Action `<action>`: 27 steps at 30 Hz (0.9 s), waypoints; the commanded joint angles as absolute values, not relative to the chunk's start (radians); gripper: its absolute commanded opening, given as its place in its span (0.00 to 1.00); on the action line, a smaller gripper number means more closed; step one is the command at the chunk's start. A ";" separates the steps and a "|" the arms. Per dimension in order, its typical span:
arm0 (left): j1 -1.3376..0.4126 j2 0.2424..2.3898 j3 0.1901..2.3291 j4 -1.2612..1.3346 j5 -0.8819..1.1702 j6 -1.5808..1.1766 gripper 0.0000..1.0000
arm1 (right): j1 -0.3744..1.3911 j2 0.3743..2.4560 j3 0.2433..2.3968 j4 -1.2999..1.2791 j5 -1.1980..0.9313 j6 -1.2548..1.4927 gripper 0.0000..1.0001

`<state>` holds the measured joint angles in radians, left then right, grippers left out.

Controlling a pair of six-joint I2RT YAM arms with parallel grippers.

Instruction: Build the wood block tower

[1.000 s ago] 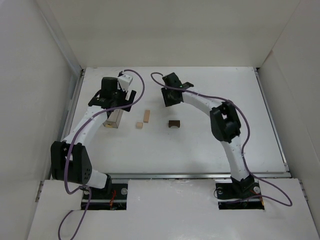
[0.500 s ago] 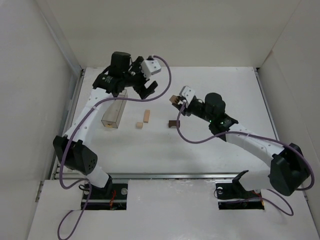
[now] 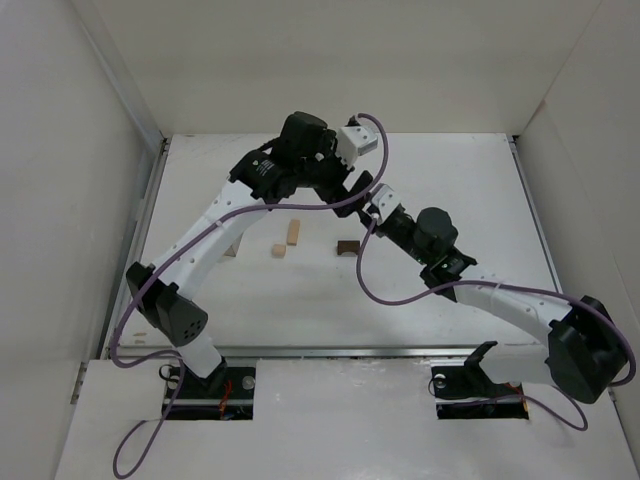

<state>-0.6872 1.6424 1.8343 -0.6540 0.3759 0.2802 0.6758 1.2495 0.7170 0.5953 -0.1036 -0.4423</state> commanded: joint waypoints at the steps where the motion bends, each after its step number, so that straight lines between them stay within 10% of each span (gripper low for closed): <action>1: -0.686 1.657 1.830 -0.692 0.337 0.190 0.88 | 0.684 1.223 0.724 0.683 -0.084 -0.446 0.00; 12: -0.644 1.667 1.809 -0.614 0.508 0.158 0.58 | 0.684 1.223 0.724 0.683 -0.135 -0.428 0.00; 27: -0.644 1.727 1.845 -0.623 0.549 0.160 0.46 | 0.684 1.213 0.724 0.673 -0.153 -0.428 0.00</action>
<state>-0.6441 1.7313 1.8133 -0.6250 0.5209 0.1623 0.6758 1.2438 0.7158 0.6056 -0.1383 -0.4408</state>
